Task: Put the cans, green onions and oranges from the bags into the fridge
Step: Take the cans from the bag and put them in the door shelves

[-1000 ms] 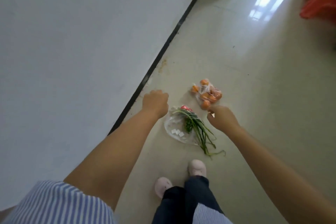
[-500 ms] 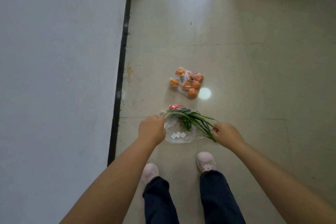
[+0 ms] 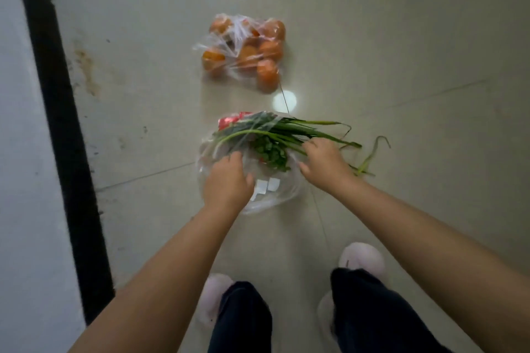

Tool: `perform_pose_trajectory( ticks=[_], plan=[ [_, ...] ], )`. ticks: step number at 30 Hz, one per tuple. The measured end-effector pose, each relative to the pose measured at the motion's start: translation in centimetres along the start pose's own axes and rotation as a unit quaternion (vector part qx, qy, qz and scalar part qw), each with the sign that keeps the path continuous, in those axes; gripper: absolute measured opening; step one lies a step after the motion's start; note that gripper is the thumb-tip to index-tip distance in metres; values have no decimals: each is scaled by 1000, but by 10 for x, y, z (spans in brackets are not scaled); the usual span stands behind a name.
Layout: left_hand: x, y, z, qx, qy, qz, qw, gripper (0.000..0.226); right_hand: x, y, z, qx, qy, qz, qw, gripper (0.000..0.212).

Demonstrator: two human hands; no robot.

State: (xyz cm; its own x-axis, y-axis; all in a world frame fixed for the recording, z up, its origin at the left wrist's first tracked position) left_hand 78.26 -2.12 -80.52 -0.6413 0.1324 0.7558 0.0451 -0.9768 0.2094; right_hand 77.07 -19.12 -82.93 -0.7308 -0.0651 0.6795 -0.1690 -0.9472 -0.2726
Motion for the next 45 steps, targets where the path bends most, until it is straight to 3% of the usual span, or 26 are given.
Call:
perform_pose_trajectory(
  ticks=[3,6,8,10,12,15,19,22,26,28,32,36,38,40,42,45],
  plan=[
    [-68,4,-45,-6,50,-52,997,45,-58,24,-44,25,29,12,999,61],
    [-131,2,-51,-47,142,-82,985,53,-117,46,-56,44,47,-12,998,86],
    [-159,2,-49,-62,182,-100,976,55,-146,57,-63,50,46,-29,997,92],
    [-175,1,-49,-56,202,-114,971,52,-158,62,-71,64,51,-28,996,84],
    [-180,-1,-48,-66,200,-103,972,46,-155,57,-78,64,69,-6,996,60],
    [-176,-2,-39,-73,188,-97,974,32,-132,41,-82,80,140,37,986,35],
    [-175,-3,-22,-17,172,-129,976,28,-114,41,-88,112,289,112,944,43],
    [-174,-7,-10,60,168,-155,972,26,-106,46,-97,151,346,163,911,29],
    [-170,-6,-9,95,156,-160,970,25,-98,51,-112,161,335,204,906,43],
    [-170,-7,-8,117,156,-144,970,25,-95,51,-112,181,344,206,898,30],
    [-173,-2,-10,105,140,-129,976,27,-111,42,-92,160,295,231,913,40],
    [-175,-1,-12,80,158,-95,980,29,-138,30,-78,109,126,144,975,59],
    [-175,-1,-8,68,167,-79,981,29,-146,25,-79,87,63,102,989,65],
    [-176,1,-5,61,178,-75,979,29,-141,15,-80,93,86,124,984,54],
    [-176,3,-2,34,199,-76,976,29,-132,7,-85,117,194,187,956,35],
    [-176,1,1,-8,254,-73,964,30,-118,7,-105,160,286,236,915,30]
  ],
)
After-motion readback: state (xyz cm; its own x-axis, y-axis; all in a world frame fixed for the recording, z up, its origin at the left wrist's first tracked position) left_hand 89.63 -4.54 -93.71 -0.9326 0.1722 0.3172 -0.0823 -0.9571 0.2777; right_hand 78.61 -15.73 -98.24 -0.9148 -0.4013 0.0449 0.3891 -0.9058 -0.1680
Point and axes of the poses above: each hand's wrist, its own x-axis away from the middle knuckle, its own z-axis out of the back of the hand, y = z × x, the point moved 4 cm from there along -x, towards the middle knuckle, and after that the axes turned 13 degrees about -y, right-handed, at the moved point
